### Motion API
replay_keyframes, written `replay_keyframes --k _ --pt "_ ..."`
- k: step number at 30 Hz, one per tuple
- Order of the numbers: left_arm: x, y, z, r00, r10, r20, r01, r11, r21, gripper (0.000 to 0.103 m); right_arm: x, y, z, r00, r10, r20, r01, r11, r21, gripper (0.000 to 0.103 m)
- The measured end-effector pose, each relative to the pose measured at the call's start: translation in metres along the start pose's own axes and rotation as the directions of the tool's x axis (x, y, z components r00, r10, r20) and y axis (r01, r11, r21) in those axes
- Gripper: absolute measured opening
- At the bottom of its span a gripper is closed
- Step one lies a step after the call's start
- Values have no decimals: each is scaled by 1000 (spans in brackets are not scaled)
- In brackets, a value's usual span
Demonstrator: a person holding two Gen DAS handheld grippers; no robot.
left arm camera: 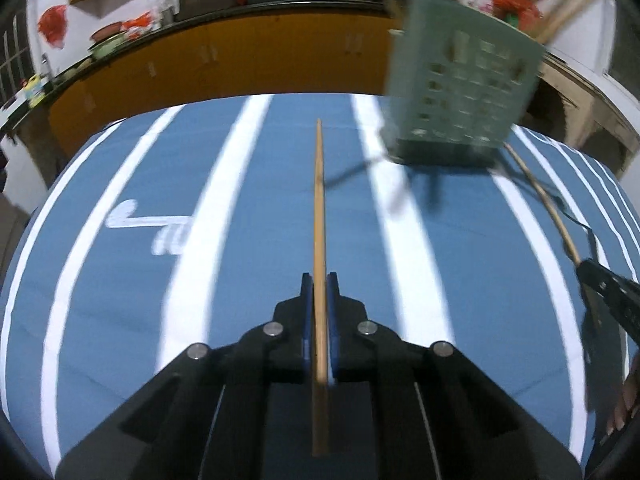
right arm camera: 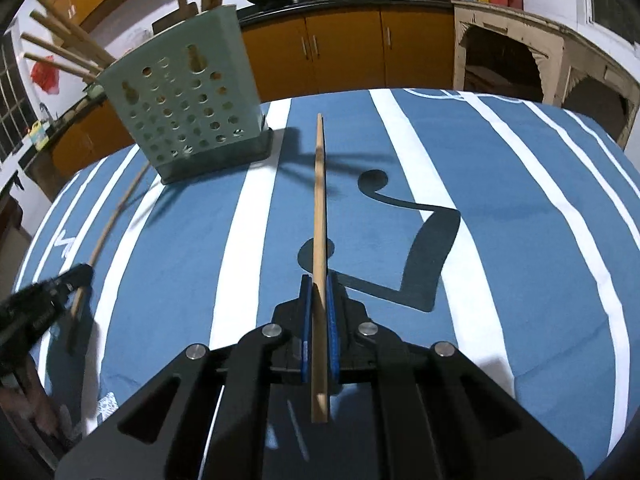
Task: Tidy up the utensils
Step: 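Return to the table and grasp the last chopstick with each tool, then lift both held chopsticks and carry them toward the green holder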
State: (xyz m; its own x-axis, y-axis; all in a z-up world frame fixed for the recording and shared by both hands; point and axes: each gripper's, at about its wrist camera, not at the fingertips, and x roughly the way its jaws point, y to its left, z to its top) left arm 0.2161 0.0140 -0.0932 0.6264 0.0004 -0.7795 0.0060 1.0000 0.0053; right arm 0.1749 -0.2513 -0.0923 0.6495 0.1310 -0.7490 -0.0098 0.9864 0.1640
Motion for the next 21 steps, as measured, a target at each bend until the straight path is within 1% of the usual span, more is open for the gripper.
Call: replay_keyframes --k 2,7,21 --pt "0 8 0 1000 0 -1 0 1000 1 9 1 0 1 1000 -6 1 6 1000 2 8" --pt "-1 10 -1 1000 0 3 0 1000 16 12 2 2 1 1000 -28 -1 28 999 -15 8" --pt "-1 9 -1 1000 -3 1 3 1000 15 15 1 2 0 1000 -27 -1 27 1000 -16 8"
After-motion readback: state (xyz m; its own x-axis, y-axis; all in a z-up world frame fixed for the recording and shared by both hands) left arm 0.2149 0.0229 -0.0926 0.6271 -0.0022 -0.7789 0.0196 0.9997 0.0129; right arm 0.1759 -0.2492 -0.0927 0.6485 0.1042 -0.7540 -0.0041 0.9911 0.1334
